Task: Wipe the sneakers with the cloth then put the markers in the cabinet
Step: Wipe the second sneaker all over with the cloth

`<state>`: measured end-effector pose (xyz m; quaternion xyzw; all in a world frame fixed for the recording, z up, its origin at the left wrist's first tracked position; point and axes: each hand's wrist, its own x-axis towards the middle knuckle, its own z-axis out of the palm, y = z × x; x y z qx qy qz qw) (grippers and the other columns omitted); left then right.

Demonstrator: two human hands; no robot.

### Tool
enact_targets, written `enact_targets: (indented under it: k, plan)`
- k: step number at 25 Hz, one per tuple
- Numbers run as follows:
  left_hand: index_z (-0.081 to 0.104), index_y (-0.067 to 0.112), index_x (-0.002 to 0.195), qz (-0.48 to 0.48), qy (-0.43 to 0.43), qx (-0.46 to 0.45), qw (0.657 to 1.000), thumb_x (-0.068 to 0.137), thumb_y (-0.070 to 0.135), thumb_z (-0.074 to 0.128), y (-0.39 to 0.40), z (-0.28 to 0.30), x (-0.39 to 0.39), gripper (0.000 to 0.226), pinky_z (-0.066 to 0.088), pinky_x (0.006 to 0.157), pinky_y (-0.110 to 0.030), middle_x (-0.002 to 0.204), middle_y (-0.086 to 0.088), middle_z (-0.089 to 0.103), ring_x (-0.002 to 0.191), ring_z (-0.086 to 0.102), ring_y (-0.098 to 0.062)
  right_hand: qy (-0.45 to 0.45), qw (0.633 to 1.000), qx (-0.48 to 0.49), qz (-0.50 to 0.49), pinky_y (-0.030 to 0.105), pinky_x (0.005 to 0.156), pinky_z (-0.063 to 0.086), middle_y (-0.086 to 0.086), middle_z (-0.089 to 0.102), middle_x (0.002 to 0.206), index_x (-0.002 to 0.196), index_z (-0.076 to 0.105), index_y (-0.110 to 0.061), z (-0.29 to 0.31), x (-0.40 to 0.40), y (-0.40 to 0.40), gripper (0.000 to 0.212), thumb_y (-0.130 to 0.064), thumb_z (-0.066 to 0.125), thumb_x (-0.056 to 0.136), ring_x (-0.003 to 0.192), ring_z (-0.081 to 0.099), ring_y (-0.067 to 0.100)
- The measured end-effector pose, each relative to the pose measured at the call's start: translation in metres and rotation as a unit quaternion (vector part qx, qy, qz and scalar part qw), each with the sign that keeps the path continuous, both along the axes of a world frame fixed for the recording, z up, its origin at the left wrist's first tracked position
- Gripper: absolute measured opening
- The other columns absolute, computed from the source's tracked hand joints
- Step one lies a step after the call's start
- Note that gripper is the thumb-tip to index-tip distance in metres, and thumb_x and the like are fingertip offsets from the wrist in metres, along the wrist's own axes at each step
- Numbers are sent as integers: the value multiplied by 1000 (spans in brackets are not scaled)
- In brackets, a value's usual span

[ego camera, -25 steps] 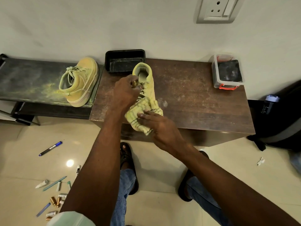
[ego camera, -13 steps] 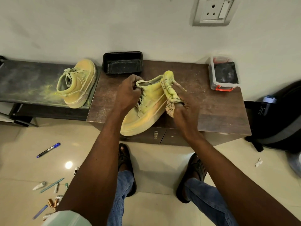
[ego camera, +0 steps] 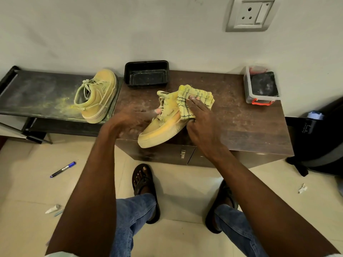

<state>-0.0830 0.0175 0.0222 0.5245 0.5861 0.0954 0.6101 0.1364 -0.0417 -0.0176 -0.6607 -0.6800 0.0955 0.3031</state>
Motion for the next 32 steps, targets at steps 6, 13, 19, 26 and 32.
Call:
enact_targets:
  k: [6, 13, 19, 26, 32]
  plan:
    - [32, 24, 145, -149, 99, 2, 984, 55, 32, 90, -33, 2, -8, 107, 43, 94, -29, 138, 5, 43, 120, 44, -16, -15, 1000, -17, -19, 43, 91, 53, 1, 46, 145, 137, 50, -15, 5, -5, 6, 61, -14, 43, 76, 133, 44, 18]
    - [43, 22, 139, -50, 129, 83, 987, 47, 37, 92, -11, -25, -14, 104, 43, 102, -45, 130, -2, 52, 116, 48, -21, -24, 998, -4, -54, 45, 101, 46, 12, 50, 141, 133, 53, -6, 9, -11, 4, 58, 2, 50, 76, 133, 43, 27]
    - [50, 26, 133, -43, 116, 104, 987, 39, 30, 91, 3, -25, -5, 103, 44, 99, -45, 122, 4, 59, 112, 52, -21, -100, 985, 25, 141, 46, 101, 45, 5, 54, 137, 131, 56, -12, -1, -21, -5, 63, -4, 35, 71, 134, 43, 23]
    - [52, 22, 129, -53, 112, 107, 987, 53, 15, 91, 8, -20, -5, 85, 41, 96, -34, 119, 6, 56, 115, 48, -18, -69, 989, 29, 131, 40, 108, 37, 7, 54, 137, 130, 57, -8, -7, -30, -13, 63, 5, 40, 70, 134, 42, 26]
    - [46, 20, 139, -69, 128, 113, 983, 52, 18, 91, 6, -19, 0, 98, 39, 101, -37, 132, 0, 52, 121, 45, -21, 24, 993, -2, -117, 45, 106, 41, 9, 53, 138, 131, 56, -6, 2, 8, 9, 66, 10, 44, 68, 133, 42, 28]
